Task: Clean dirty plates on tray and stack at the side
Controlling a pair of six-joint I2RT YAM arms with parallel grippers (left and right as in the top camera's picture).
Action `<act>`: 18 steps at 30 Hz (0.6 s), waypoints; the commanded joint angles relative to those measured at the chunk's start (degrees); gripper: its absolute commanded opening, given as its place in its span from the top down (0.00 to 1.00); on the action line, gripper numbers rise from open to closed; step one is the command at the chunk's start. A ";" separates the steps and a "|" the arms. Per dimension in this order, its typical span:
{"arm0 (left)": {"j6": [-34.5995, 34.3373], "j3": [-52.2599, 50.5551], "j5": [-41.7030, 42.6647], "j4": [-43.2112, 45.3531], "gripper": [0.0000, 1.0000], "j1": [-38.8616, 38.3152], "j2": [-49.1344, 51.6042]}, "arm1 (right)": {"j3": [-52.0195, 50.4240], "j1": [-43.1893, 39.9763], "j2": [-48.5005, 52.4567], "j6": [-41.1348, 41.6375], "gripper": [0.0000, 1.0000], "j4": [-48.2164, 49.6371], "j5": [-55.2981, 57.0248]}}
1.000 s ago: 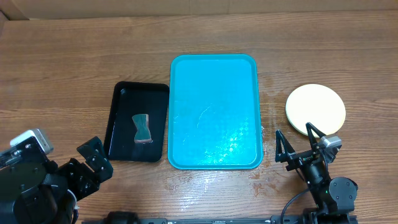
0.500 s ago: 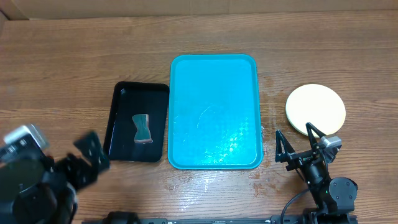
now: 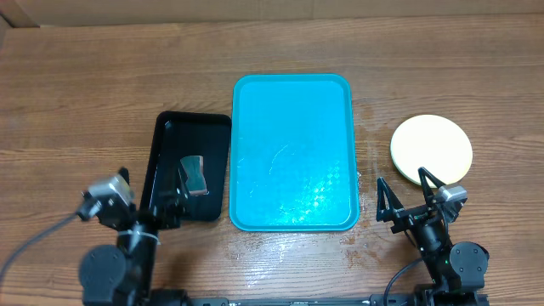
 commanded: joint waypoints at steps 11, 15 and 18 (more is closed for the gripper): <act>10.75 -23.43 2.73 10.73 0.00 1.25 -16.35 | -0.59 0.31 -0.57 -0.24 0.00 0.35 0.04; 10.69 -30.14 3.39 19.06 0.00 0.81 -16.35 | -0.59 0.31 -0.57 -0.24 0.00 0.37 0.04; 10.32 -33.92 3.32 22.01 0.00 0.02 -16.35 | -0.59 0.31 -0.57 -0.24 0.00 0.37 0.04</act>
